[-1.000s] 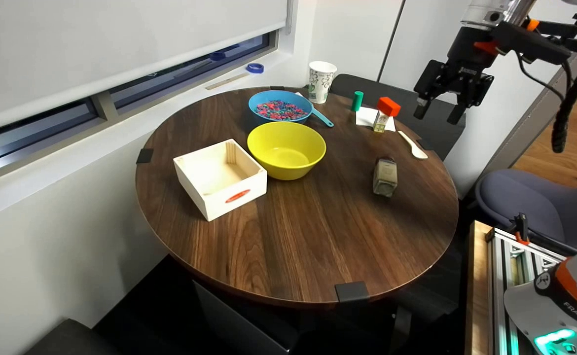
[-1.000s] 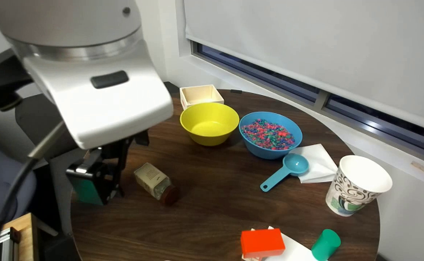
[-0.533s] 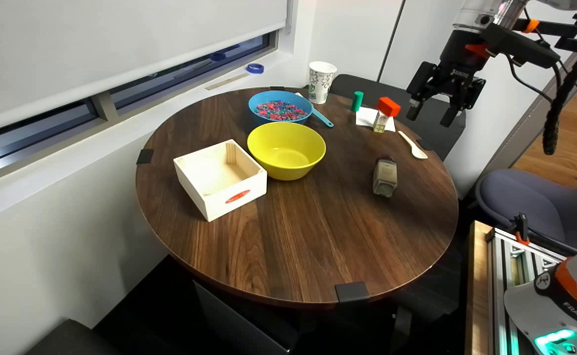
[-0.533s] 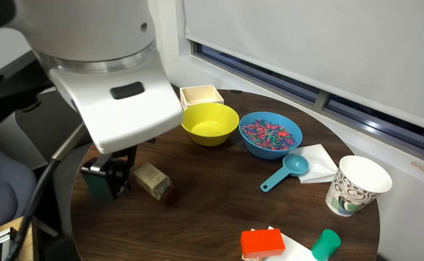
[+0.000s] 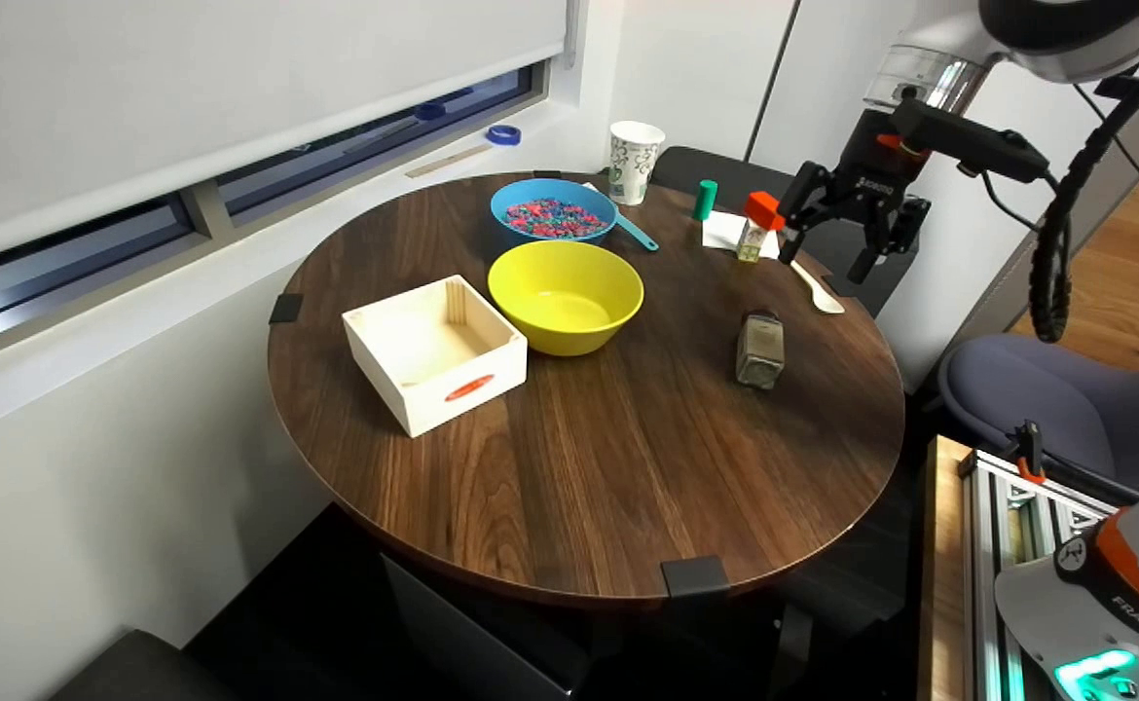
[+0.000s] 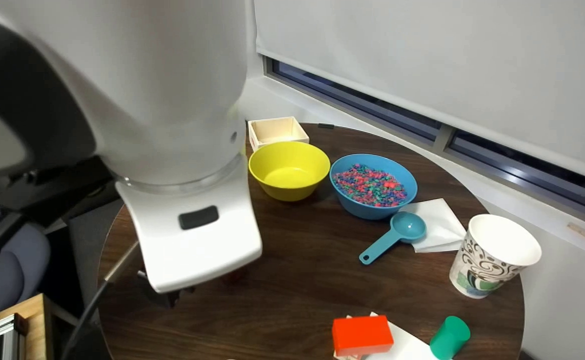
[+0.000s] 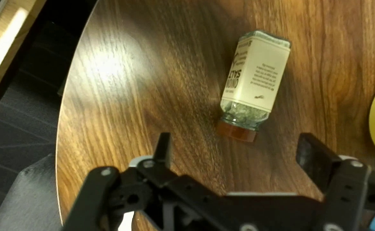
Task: Pick up the spice bottle
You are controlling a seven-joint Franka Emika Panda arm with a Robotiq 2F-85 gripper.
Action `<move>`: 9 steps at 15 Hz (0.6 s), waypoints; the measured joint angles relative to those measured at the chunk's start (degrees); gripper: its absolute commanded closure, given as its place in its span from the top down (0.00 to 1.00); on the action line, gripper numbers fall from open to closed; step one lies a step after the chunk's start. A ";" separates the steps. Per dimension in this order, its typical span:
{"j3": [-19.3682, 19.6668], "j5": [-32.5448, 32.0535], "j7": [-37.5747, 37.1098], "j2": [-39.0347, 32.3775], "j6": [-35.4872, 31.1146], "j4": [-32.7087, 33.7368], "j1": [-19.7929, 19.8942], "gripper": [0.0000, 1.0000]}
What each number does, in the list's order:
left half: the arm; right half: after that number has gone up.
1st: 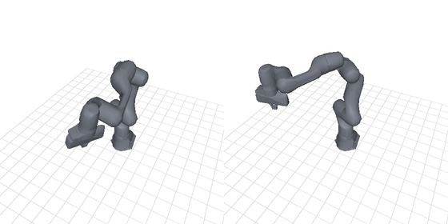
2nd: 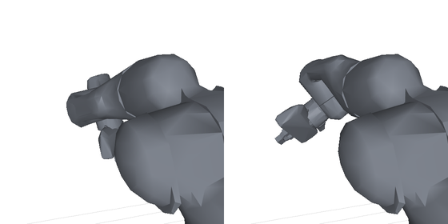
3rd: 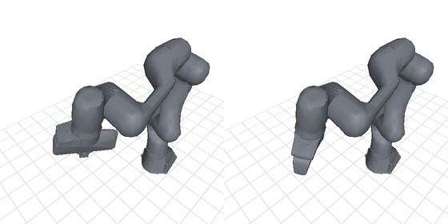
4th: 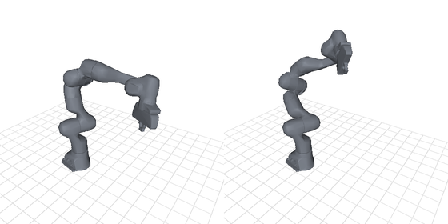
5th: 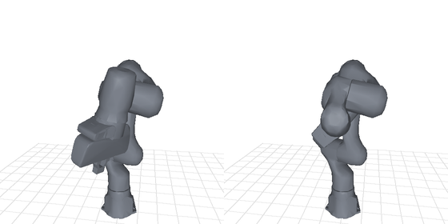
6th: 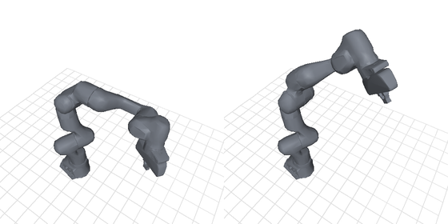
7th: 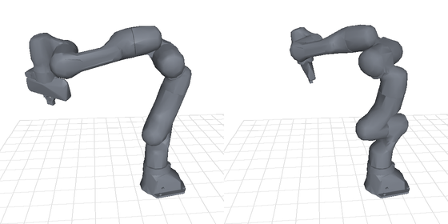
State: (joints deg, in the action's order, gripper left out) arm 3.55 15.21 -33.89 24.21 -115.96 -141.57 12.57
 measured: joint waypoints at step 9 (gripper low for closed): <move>1.05 9.21 -2.85 -6.07 -6.56 -1.14 -0.34 1.00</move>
State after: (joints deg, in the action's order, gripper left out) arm 4.60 24.42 -36.75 18.15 -122.52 -142.71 12.23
